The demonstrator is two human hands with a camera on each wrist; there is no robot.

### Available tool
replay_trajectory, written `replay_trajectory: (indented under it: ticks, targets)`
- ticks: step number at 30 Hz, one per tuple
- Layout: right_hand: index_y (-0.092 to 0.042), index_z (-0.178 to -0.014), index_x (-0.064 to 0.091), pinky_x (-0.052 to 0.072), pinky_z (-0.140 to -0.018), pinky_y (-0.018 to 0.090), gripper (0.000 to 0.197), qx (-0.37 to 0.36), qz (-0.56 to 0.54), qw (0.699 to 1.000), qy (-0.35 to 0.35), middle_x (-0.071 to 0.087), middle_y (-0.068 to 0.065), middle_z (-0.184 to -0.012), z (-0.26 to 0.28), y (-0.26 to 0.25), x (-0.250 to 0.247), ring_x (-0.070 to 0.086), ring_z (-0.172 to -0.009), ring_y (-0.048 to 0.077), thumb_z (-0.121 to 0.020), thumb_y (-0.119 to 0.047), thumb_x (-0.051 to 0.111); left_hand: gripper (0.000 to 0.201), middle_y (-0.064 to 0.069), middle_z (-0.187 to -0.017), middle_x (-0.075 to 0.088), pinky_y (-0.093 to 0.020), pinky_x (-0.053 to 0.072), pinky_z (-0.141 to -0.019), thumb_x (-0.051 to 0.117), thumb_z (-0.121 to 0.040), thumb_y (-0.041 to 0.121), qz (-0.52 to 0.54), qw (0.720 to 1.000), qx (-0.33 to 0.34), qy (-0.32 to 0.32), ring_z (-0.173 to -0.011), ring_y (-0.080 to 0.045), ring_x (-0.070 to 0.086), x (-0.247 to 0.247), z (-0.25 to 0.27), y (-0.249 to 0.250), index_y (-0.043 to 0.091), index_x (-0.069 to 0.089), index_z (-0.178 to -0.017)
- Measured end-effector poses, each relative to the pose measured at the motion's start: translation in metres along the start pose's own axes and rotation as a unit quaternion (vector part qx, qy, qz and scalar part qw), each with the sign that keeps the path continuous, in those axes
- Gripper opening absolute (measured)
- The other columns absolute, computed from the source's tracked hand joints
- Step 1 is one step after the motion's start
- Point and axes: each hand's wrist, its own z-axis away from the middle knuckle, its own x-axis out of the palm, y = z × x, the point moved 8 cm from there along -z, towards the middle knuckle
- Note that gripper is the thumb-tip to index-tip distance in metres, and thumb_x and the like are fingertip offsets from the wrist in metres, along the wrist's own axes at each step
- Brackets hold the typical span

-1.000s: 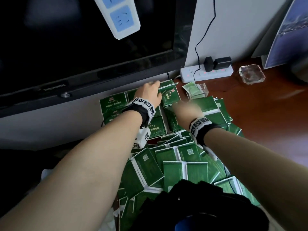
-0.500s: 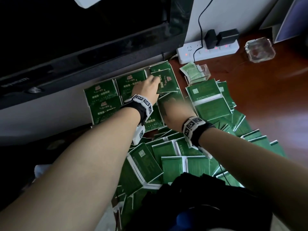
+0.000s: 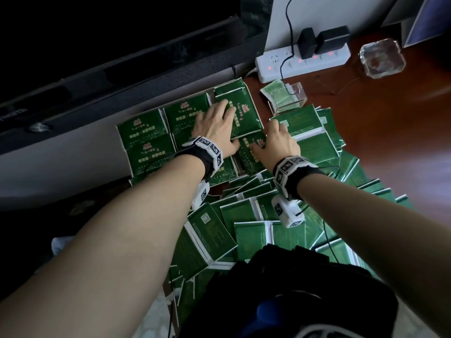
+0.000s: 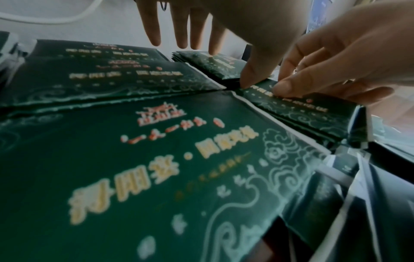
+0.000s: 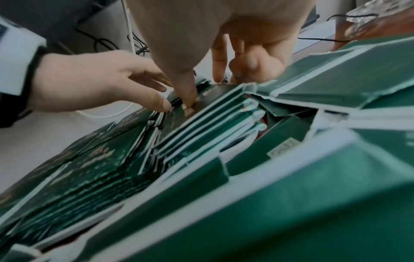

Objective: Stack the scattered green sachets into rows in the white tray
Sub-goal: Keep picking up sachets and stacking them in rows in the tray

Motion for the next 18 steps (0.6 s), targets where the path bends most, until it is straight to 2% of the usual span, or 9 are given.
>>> replay_trajectory:
  ticks: [3,8,14,18]
  targets:
    - [-0.012,-0.117,0.043,0.050,-0.075,0.043,0.049,0.001,-0.008,1.000,-0.011,0.053,0.013,-0.118,-0.003,-0.002,0.002,0.062,-0.098,0.037,-0.088,-0.041,0.069,0.087,-0.010,-0.161,0.016,-0.051,0.025,-0.114,0.066,-0.082,0.049,-0.002,1.000,0.017,-0.013,-0.147,-0.028,0.020,0.002,-0.004,0.004,0.017,0.025,-0.152]
    - [-0.011,-0.115,0.042,0.051,-0.082,0.046,0.050,0.019,-0.035,0.999,-0.020,0.056,0.014,-0.118,-0.005,-0.002,0.003,0.061,-0.103,0.038,-0.086,-0.040,0.072,0.081,-0.012,-0.160,0.020,-0.049,0.032,-0.111,0.065,-0.085,0.046,0.003,1.000,0.020,-0.006,-0.144,-0.029,0.027,-0.001,-0.011,0.005,0.014,0.027,-0.150]
    - [-0.010,-0.116,0.041,0.047,-0.077,0.041,0.052,0.021,-0.044,0.998,-0.029,0.057,0.015,-0.115,-0.005,0.001,0.002,0.060,-0.102,0.036,-0.087,-0.039,0.072,0.080,-0.011,-0.160,0.021,-0.049,0.034,-0.110,0.064,-0.086,0.046,0.021,1.000,0.008,-0.004,-0.144,-0.029,0.028,-0.006,-0.021,0.000,0.014,0.028,-0.149]
    - [-0.010,-0.121,0.043,0.049,-0.080,0.042,0.052,0.022,-0.017,0.999,-0.040,0.056,0.013,-0.119,-0.005,0.000,0.002,0.060,-0.105,0.035,-0.089,-0.043,0.069,0.079,-0.010,-0.159,0.023,-0.049,0.034,-0.109,0.067,-0.085,0.045,0.017,1.000,0.010,0.000,-0.143,-0.029,0.029,-0.010,-0.029,-0.002,0.015,0.030,-0.148]
